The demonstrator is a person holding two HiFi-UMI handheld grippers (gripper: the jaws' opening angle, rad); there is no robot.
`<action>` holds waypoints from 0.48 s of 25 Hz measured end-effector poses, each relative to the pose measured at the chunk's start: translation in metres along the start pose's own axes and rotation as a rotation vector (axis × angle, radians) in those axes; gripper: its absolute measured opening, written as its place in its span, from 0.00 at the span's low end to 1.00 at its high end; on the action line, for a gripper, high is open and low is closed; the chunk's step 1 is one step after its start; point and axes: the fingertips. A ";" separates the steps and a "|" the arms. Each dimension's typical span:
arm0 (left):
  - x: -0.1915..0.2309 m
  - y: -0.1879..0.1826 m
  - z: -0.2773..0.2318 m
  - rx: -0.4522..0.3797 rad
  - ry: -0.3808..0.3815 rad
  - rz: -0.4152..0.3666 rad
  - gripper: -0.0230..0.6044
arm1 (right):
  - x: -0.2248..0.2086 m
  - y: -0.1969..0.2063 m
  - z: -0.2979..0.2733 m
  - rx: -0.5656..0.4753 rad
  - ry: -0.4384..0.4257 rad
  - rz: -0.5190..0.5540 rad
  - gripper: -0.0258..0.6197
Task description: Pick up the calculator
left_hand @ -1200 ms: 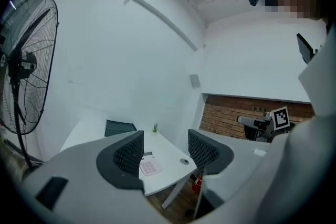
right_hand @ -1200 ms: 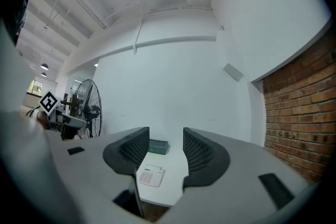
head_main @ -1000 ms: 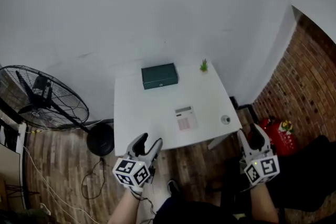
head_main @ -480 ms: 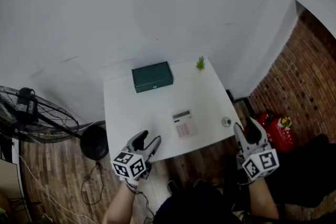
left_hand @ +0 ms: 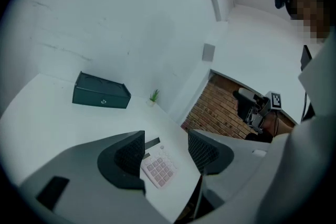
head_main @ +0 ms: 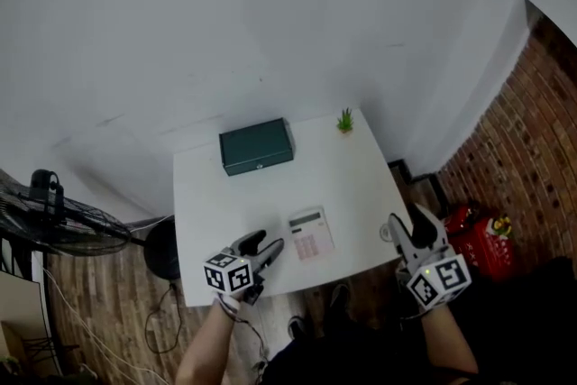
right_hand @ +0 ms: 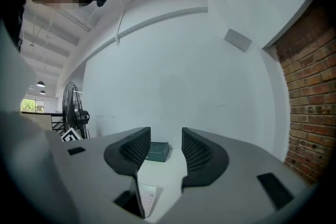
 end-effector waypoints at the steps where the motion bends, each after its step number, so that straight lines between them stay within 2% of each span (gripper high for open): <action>1: 0.002 0.001 -0.012 0.011 0.001 -0.001 0.44 | -0.009 0.000 -0.006 -0.002 -0.014 -0.007 0.34; 4: 0.010 0.008 -0.045 0.056 -0.022 0.000 0.44 | -0.033 0.006 -0.019 0.009 -0.055 -0.034 0.33; 7: 0.021 0.022 -0.072 0.098 -0.053 0.037 0.44 | -0.052 0.009 -0.031 0.018 -0.088 -0.048 0.33; 12: 0.042 0.047 -0.105 0.188 -0.086 0.074 0.44 | -0.063 0.022 -0.049 0.049 -0.127 -0.080 0.31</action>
Point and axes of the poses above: the fingertips, and each gripper's own axes: z backward along the fingers, x to its left, y out of its underside, and after that the axes turned 12 degrees about -y, right-handed
